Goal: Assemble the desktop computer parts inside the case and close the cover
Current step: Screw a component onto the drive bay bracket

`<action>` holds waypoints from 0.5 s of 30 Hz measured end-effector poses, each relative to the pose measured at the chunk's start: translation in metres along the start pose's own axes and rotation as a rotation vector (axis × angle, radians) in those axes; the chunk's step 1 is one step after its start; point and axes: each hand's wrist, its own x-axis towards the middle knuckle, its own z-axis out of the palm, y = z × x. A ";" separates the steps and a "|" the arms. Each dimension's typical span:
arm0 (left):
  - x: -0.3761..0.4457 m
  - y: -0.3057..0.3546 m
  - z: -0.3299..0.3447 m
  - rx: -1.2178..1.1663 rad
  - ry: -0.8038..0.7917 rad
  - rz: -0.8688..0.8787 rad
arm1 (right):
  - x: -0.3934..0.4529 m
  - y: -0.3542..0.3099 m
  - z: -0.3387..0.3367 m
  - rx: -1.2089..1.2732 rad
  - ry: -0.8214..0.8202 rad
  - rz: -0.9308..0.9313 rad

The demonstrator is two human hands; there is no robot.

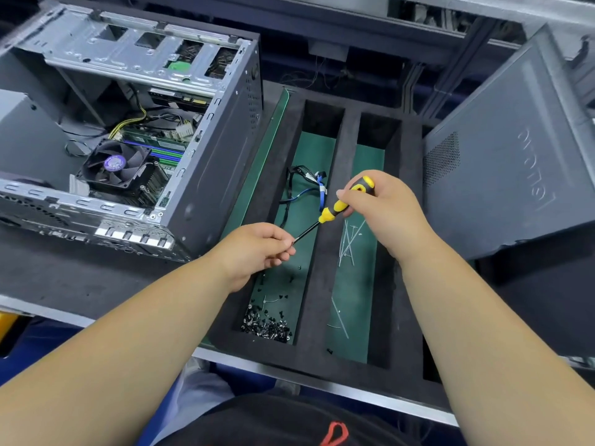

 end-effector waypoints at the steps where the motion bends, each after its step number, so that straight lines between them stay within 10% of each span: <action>1: 0.001 0.000 0.000 -0.014 0.020 -0.009 | 0.000 0.000 -0.001 0.000 0.009 0.001; 10: 0.003 0.020 0.010 -0.198 0.046 0.054 | 0.009 -0.018 -0.020 0.179 0.181 -0.037; 15: 0.009 0.020 0.008 0.317 0.126 0.136 | 0.008 -0.021 -0.015 0.103 0.202 -0.050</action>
